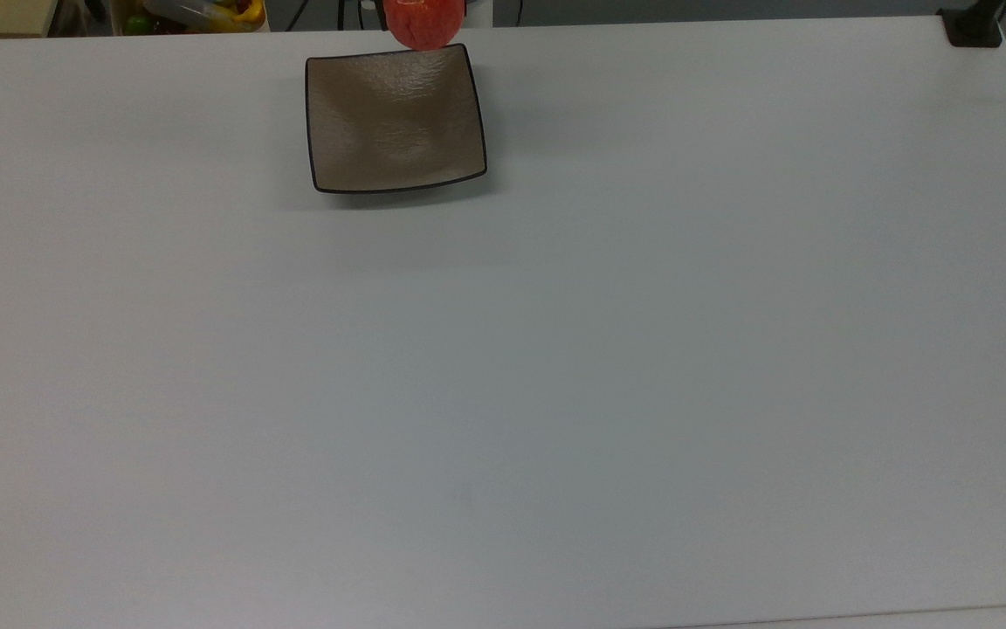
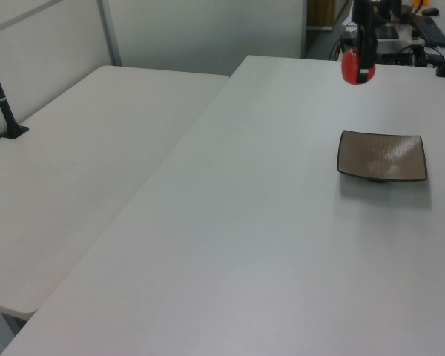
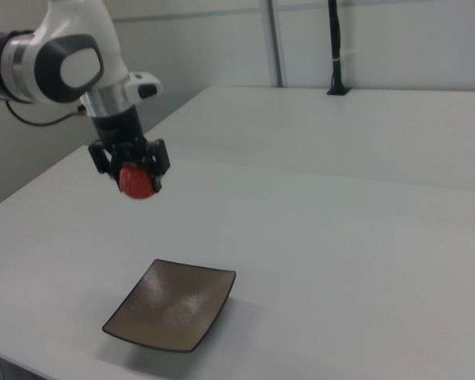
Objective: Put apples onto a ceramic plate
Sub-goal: 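Lower the held apple onto the center of the plate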
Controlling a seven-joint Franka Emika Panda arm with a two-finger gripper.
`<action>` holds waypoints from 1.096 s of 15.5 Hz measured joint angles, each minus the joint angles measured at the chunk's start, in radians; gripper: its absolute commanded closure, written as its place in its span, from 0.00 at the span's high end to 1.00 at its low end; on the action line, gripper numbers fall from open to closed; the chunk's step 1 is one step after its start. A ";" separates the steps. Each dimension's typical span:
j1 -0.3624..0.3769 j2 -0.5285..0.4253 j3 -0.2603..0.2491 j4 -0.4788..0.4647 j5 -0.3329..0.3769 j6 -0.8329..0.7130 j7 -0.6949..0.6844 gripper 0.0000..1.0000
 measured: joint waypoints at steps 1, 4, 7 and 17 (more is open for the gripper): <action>0.000 -0.009 0.000 -0.030 0.005 0.000 -0.014 0.58; 0.000 -0.022 0.000 -0.105 0.007 0.000 -0.037 0.58; -0.009 -0.024 0.000 -0.164 0.007 0.000 -0.079 0.58; -0.057 -0.014 0.000 -0.452 0.007 0.336 -0.135 0.58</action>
